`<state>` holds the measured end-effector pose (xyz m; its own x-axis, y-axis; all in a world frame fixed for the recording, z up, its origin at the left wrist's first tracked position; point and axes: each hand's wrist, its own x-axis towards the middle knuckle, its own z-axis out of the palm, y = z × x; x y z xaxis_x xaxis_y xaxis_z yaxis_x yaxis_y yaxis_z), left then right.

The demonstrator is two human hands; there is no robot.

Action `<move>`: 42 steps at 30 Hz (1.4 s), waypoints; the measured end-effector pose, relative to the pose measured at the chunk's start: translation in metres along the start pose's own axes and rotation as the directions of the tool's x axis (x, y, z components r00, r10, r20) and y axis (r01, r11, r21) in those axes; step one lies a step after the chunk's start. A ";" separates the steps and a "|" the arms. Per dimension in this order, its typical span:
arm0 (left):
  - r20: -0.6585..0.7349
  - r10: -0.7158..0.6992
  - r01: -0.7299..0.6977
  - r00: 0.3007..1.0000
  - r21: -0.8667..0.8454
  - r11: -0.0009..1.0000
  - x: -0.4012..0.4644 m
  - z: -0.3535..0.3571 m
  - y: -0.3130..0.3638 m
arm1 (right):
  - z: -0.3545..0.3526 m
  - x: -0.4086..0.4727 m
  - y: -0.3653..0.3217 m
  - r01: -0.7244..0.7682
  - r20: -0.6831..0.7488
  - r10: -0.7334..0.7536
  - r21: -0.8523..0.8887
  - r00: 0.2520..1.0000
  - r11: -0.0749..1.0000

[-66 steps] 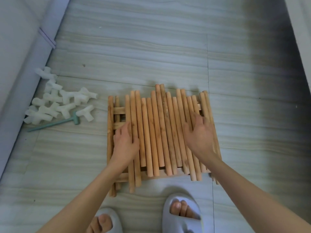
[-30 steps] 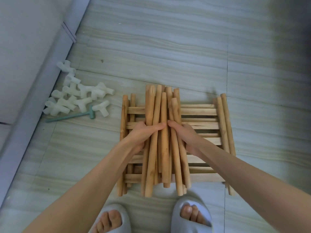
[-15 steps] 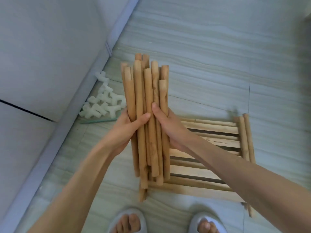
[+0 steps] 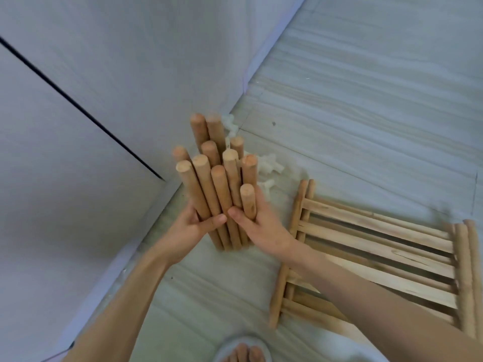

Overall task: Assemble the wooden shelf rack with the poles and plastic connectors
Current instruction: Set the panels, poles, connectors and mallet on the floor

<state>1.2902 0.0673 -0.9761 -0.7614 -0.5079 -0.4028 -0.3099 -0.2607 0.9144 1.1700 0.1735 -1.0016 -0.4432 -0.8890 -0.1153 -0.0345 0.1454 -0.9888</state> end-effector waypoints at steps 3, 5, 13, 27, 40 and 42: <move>-0.006 -0.008 0.008 1.000 0.017 1.000 -0.005 0.005 -0.011 | -0.005 -0.007 0.004 -0.016 0.070 0.020 -0.057 0.997 0.998; 0.009 -0.002 0.002 1.000 0.046 0.999 -0.008 0.006 -0.010 | -0.012 -0.012 0.005 -0.024 0.115 0.036 -0.098 0.993 0.995; 0.097 0.067 -0.078 0.993 0.117 0.990 -0.015 0.017 0.007 | -0.034 -0.025 -0.003 -0.127 0.145 0.143 -0.117 0.979 0.985; -0.010 0.404 -0.397 0.915 0.165 0.903 -0.013 0.020 0.059 | -0.022 -0.017 -0.009 -0.104 0.142 0.102 0.007 0.985 0.995; -0.392 0.463 -0.377 0.795 0.278 0.884 0.031 0.017 0.066 | 0.041 0.003 -0.019 -0.130 -0.059 0.173 0.437 0.983 0.890; -0.369 0.418 -0.313 0.830 0.311 0.897 0.046 0.009 0.068 | 0.051 0.011 -0.017 -0.250 -0.010 0.322 0.607 0.947 0.754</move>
<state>1.2290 0.0341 -0.9323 -0.5512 -0.8338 0.0326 -0.2165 0.1807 0.9594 1.2109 0.1392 -0.9905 -0.4398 -0.7904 -0.4264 0.6286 0.0682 -0.7748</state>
